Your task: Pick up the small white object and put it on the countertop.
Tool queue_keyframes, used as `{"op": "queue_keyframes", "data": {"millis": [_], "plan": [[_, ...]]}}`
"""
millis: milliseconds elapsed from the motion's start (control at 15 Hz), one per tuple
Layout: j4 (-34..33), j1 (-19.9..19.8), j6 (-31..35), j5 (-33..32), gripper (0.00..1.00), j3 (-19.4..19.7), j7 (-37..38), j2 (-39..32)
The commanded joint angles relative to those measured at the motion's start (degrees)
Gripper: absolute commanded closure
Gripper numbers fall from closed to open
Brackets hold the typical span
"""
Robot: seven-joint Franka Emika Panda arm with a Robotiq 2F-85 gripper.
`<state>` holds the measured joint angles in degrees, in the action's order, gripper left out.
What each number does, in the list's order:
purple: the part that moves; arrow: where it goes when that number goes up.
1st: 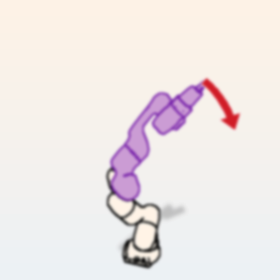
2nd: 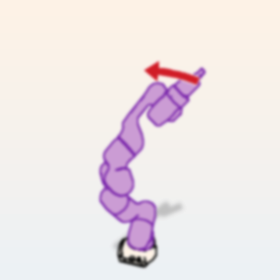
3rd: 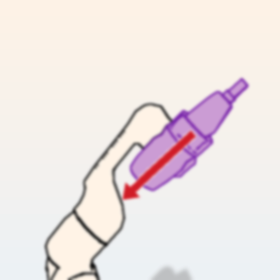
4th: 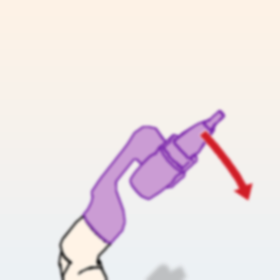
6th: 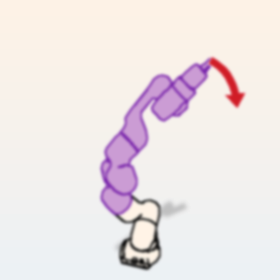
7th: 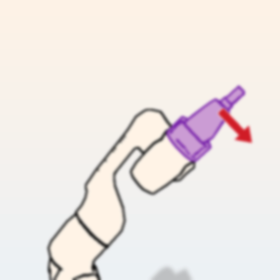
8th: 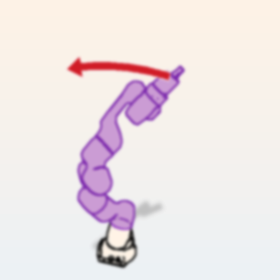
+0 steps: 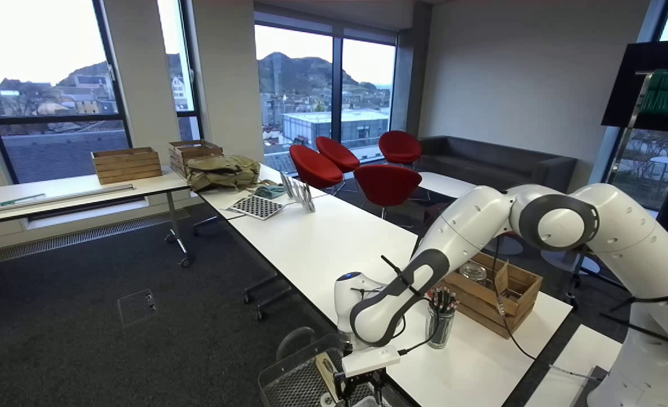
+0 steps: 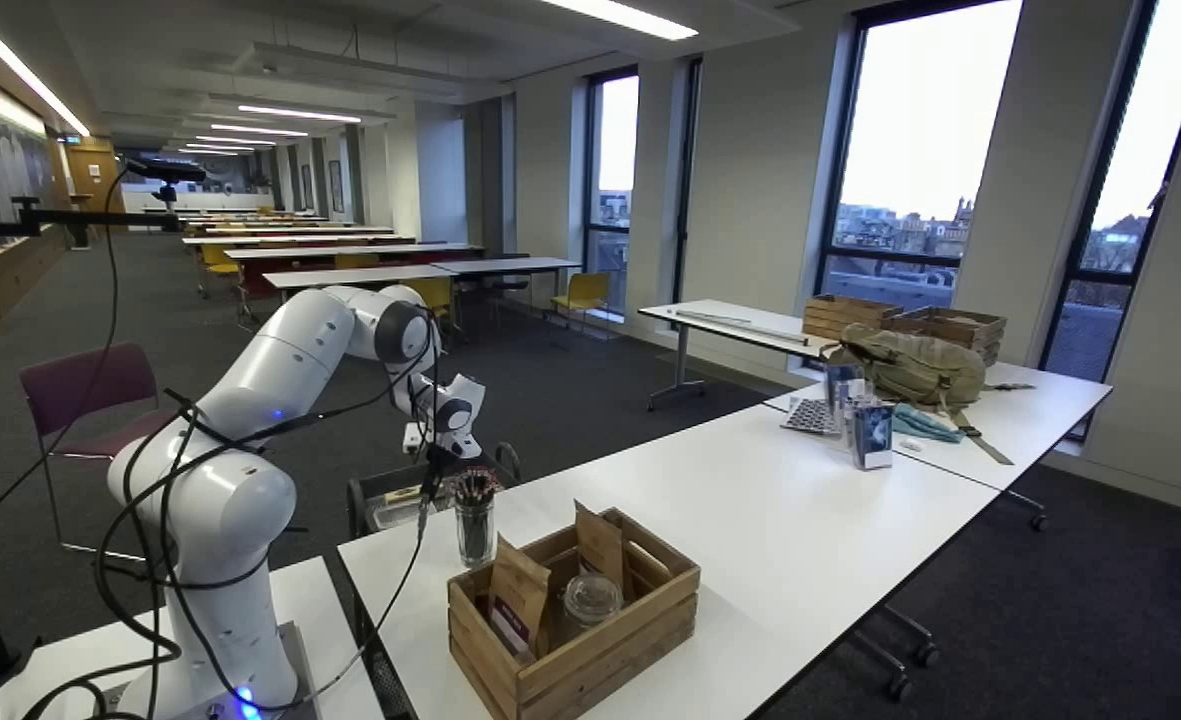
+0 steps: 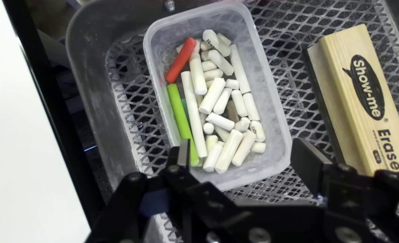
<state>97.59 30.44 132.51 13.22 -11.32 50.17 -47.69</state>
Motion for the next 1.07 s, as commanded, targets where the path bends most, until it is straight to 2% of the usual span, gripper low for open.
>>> {"op": "queue_keyframes", "data": {"millis": [0, 67, 267, 400, 1000], "plan": [[-0.4, -0.1, -0.2, -0.3, 0.10, -0.2, -0.1, -0.2], [-0.4, -0.1, -0.2, -0.3, 0.06, -0.2, -0.2, -0.2], [-0.4, -0.1, -0.2, -0.3, 0.06, -0.2, -0.3, -0.2], [-0.9, -0.1, -0.6, -0.4, 0.00, -0.2, -0.3, -0.8], [-0.5, -0.1, -0.9, 0.1, 0.00, -0.3, 0.5, -1.1]]}}
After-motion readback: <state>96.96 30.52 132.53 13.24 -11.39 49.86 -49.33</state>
